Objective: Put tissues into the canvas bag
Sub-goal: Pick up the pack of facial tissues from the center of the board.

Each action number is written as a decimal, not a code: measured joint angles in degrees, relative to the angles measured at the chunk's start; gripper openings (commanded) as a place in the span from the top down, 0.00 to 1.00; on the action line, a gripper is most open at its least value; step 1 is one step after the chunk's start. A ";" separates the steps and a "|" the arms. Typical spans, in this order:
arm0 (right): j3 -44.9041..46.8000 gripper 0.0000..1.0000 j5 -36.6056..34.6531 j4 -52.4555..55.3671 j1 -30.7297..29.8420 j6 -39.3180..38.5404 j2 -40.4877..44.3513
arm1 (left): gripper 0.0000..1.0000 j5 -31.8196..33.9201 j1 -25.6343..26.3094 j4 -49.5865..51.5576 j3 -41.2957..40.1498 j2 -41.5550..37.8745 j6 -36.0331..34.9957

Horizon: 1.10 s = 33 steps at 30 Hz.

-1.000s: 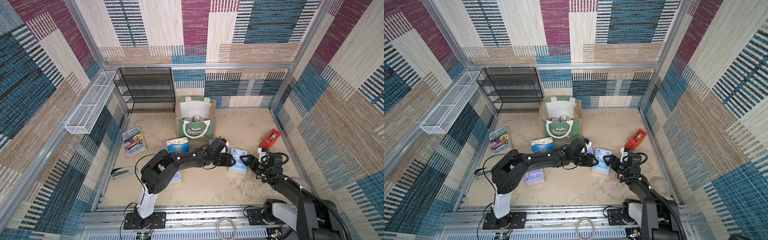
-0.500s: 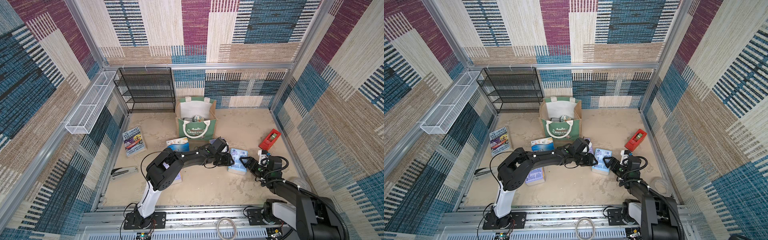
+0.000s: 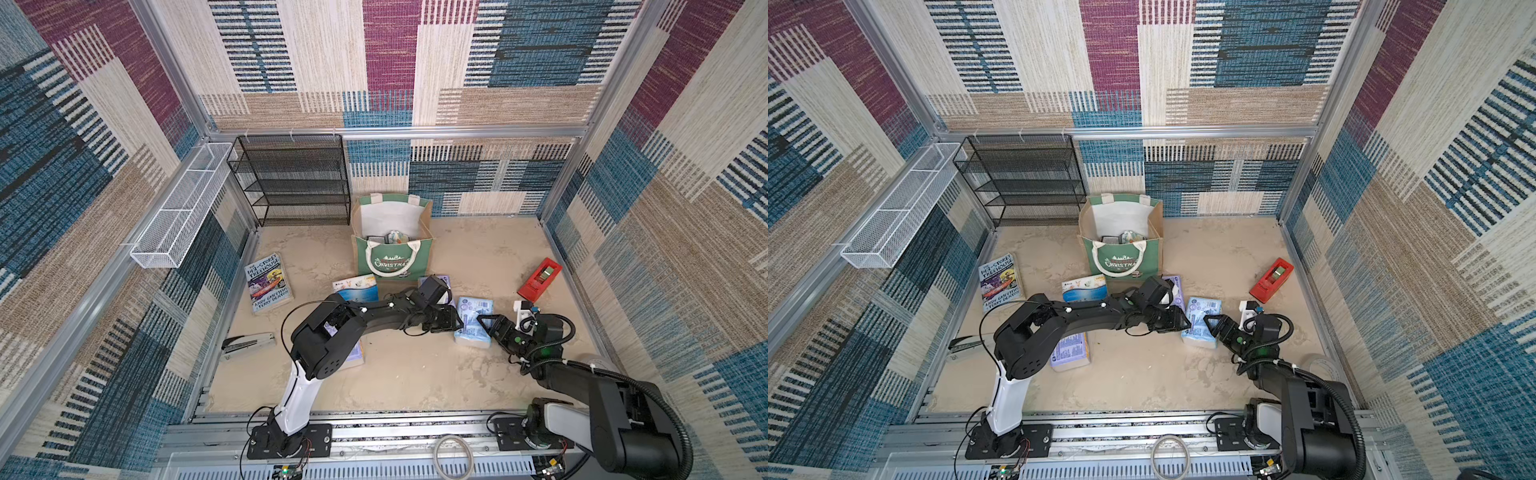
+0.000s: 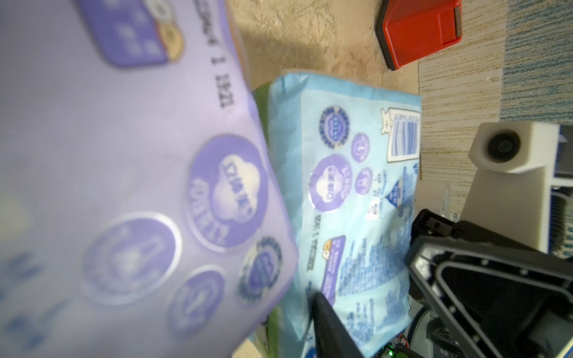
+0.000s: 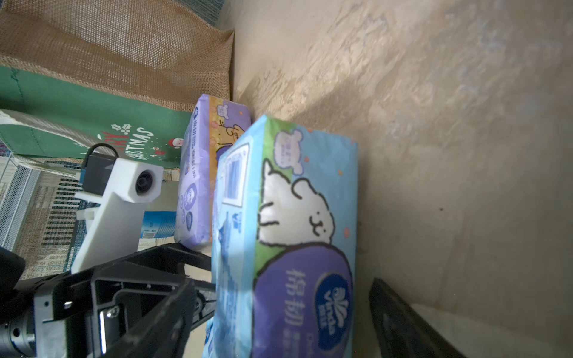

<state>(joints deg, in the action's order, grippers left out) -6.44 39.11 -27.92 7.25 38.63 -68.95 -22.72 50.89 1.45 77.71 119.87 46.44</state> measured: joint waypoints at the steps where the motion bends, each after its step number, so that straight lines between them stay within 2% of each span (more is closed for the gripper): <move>1: 0.13 0.16 0.31 -0.66 0.00 0.07 -0.42 | 0.57 -0.11 0.00 -0.17 -0.04 0.02 0.04; 11: 0.70 0.29 2.03 -2.73 0.00 0.66 -0.81 | 0.57 -0.37 -0.04 -1.33 -0.59 0.11 0.20; 15: 0.48 0.39 3.17 -3.74 0.02 1.22 -1.66 | 0.57 -1.44 -0.13 -3.28 -1.68 -0.02 1.07; 19: -0.35 0.44 3.93 -3.87 0.11 1.38 -1.53 | 0.56 -1.62 -0.13 -4.28 -2.62 -0.70 1.62; 26: -1.73 0.56 4.00 -2.05 0.11 0.28 1.11 | 0.52 -1.86 -0.13 -6.08 -4.68 -2.49 2.05; 33: -3.45 0.62 4.17 1.84 0.00 -1.16 2.03 | 0.48 -2.93 -0.13 -9.16 -6.58 -5.95 2.91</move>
<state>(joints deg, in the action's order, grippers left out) -9.89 43.29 -26.09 7.25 37.47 -66.92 -25.65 50.76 -7.70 71.13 113.93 49.34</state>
